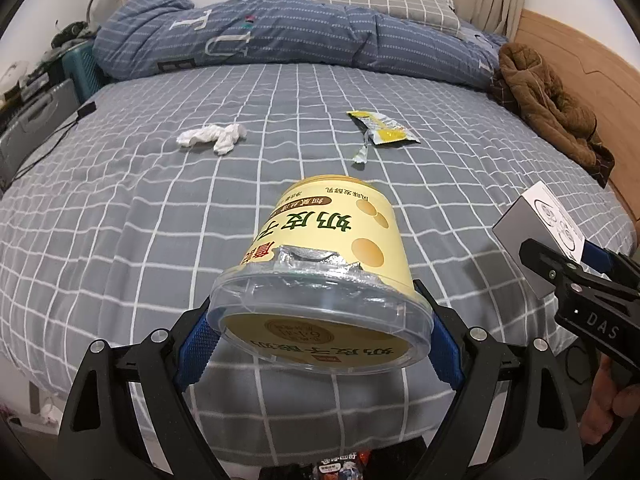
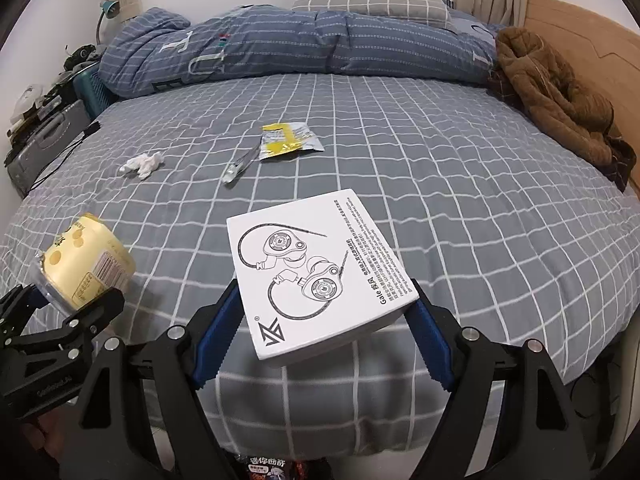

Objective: Collect trash
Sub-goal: 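Carry the white box and yellow tub off the bed down over the bin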

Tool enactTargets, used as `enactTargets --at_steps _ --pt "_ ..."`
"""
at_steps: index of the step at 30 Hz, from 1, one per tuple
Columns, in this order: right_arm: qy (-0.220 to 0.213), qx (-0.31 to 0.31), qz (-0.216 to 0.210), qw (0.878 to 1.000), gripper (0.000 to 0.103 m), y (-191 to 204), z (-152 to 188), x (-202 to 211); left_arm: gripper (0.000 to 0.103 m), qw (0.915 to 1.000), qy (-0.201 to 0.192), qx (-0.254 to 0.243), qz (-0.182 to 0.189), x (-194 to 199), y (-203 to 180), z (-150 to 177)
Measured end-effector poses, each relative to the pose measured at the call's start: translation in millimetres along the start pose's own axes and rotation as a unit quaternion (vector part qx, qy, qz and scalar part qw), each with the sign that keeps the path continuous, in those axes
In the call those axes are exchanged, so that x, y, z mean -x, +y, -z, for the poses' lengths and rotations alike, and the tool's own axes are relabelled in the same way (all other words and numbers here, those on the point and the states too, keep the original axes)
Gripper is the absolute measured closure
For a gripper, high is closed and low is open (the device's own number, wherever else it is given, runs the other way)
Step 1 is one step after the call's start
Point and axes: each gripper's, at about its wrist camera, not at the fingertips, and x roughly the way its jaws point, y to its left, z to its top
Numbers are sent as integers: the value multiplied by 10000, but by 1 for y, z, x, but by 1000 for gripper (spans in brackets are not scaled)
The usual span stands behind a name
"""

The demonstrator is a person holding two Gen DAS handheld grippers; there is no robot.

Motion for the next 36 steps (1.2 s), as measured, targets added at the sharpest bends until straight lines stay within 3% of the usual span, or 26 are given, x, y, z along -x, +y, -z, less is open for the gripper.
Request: enactTargets --at_steps 36 --pt "385 114 -263 9988 27 24 132 94 17 9988 414 223 120 86 -1 121"
